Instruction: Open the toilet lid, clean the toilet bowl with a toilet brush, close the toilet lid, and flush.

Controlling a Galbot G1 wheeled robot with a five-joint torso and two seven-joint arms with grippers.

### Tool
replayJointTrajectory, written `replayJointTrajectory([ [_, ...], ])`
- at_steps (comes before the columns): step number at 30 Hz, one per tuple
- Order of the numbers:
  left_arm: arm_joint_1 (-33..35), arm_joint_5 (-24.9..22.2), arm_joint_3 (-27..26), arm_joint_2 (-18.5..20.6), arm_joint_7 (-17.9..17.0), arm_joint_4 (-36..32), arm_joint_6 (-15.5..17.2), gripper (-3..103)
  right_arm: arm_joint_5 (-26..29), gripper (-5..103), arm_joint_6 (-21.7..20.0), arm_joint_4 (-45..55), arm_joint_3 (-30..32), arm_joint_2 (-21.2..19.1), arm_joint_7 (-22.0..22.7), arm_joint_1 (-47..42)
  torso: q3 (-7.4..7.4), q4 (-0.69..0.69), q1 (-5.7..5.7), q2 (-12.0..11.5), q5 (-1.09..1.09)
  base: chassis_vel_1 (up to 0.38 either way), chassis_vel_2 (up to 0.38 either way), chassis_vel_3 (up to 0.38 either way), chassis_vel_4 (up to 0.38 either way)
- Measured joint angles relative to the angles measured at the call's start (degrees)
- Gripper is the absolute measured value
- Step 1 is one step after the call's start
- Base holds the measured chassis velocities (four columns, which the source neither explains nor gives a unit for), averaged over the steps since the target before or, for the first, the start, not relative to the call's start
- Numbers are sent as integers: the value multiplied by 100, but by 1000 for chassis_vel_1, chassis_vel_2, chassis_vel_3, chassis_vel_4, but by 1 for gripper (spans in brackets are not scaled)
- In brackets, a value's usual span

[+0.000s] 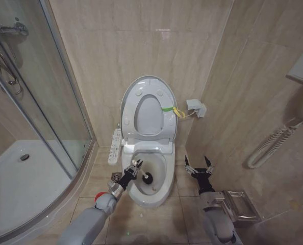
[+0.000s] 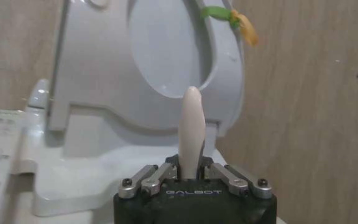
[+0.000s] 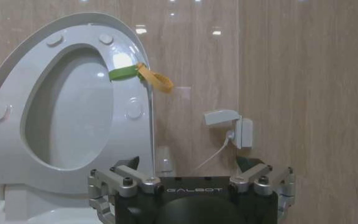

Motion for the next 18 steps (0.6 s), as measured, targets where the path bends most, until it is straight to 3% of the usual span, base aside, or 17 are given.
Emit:
replayJointTrajectory([
  [3, 55, -71, -9, 120, -9, -309, 38, 19, 0, 100, 0, 0, 0, 0, 0, 0, 0, 0, 0, 0, 0, 0, 0, 0, 0],
  [6, 337, -73, 61, 418, -197, -1176, 213, 19, 0, 100, 0, 0, 0, 0, 0, 0, 0, 0, 0, 0, 0, 0, 0, 0, 0],
  [10, 614, 4, 129, 603, -317, -1714, 314, 19, 0, 100, 0, 0, 0, 0, 0, 0, 0, 1, -1, 0, 0, 0, 0, 0, 0],
  [15, 674, 80, 119, 581, -332, -1698, 324, 19, 0, 100, 0, 0, 0, 0, 0, 0, -1, 1, -1, 0, 0, 0, 0, 0, 0],
  [18, 519, 84, 118, 434, -235, -1205, 240, 19, 0, 100, 0, 0, 0, 0, 0, 0, 0, 1, -1, 0, 0, 0, 0, 0, 0],
])
